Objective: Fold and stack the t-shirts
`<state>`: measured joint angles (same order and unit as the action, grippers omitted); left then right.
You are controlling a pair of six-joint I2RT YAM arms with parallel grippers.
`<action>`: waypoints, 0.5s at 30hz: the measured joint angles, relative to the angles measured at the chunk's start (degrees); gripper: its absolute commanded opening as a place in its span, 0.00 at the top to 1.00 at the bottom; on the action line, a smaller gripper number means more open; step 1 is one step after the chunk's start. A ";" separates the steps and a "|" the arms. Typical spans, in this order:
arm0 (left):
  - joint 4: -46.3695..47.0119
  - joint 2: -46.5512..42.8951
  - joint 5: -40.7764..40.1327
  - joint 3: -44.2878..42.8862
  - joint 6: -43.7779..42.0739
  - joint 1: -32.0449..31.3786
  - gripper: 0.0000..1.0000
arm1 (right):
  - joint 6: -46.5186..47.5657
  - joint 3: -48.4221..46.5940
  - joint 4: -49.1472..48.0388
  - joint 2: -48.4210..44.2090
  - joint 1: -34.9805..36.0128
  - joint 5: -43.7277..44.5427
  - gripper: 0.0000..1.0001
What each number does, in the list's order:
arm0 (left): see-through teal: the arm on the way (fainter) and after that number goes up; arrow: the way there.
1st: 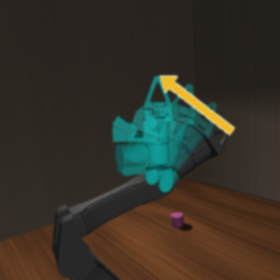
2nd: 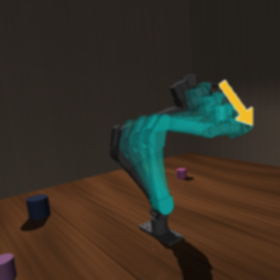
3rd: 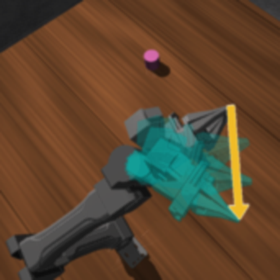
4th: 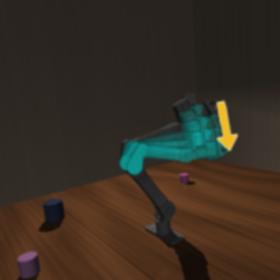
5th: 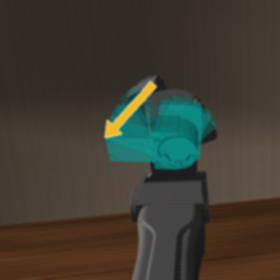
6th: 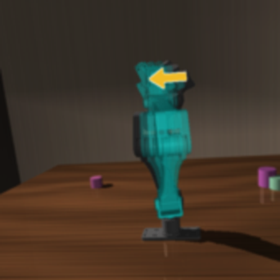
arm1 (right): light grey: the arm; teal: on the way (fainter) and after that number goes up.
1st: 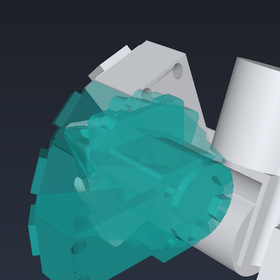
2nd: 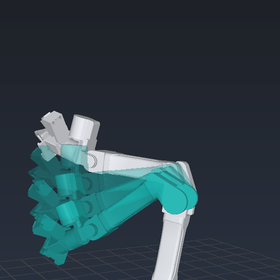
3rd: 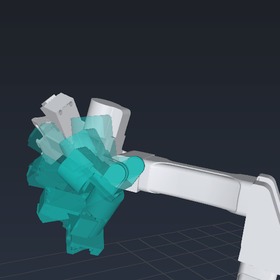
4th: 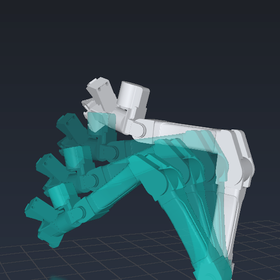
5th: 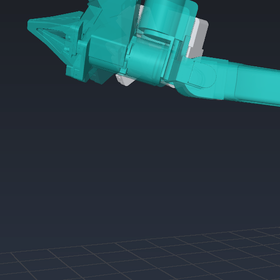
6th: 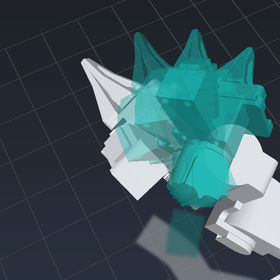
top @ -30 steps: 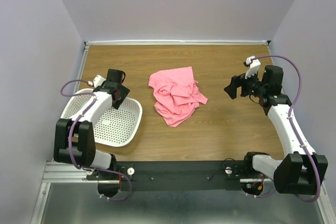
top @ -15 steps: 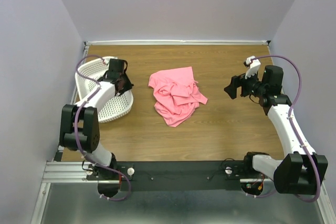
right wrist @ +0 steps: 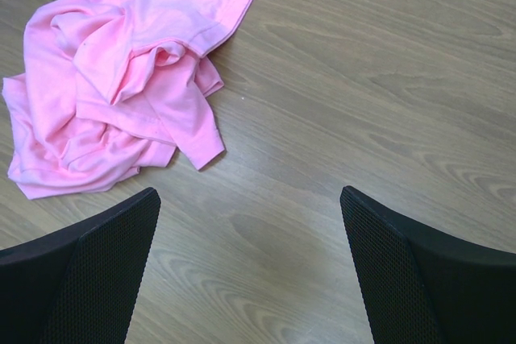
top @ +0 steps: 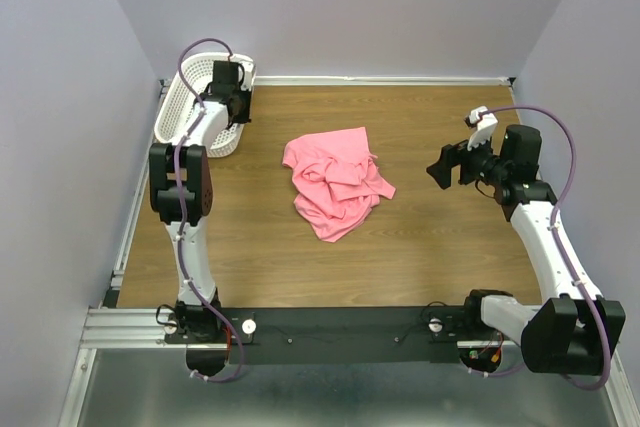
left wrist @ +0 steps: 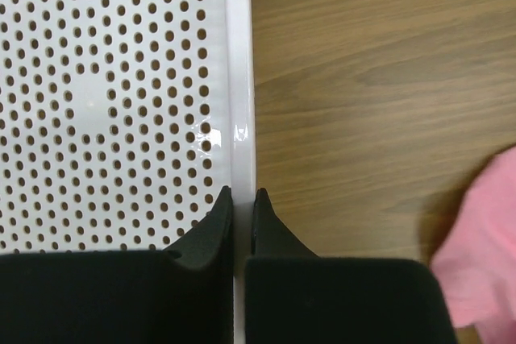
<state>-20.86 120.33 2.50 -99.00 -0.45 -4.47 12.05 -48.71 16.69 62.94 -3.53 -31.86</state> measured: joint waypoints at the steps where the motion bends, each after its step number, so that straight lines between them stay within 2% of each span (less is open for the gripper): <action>1: -1.25 1.25 -0.85 -0.98 -1.36 0.42 1.00 | 0.00 0.00 0.02 0.00 0.00 0.00 0.00; 10: -3.23 2.69 -4.24 -1.92 -4.28 3.78 0.99 | 0.02 0.00 0.00 0.00 0.00 -0.79 0.00; 12: -4.00 2.95 -4.85 -2.60 -4.31 4.55 0.86 | 0.02 0.00 0.00 0.02 0.00 -0.81 0.00; 13: -4.17 3.06 -5.49 -2.82 -4.39 4.90 0.67 | 0.02 0.00 0.00 0.02 0.00 -0.81 0.00; 15: -4.20 3.08 -6.43 -2.82 -3.80 5.25 0.43 | 0.04 0.00 0.00 0.11 0.00 -0.83 0.00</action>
<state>-25.06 123.42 -3.92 -101.82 -4.25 0.78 12.10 -48.71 16.69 63.05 -3.53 -32.69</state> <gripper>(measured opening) 0.279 0.998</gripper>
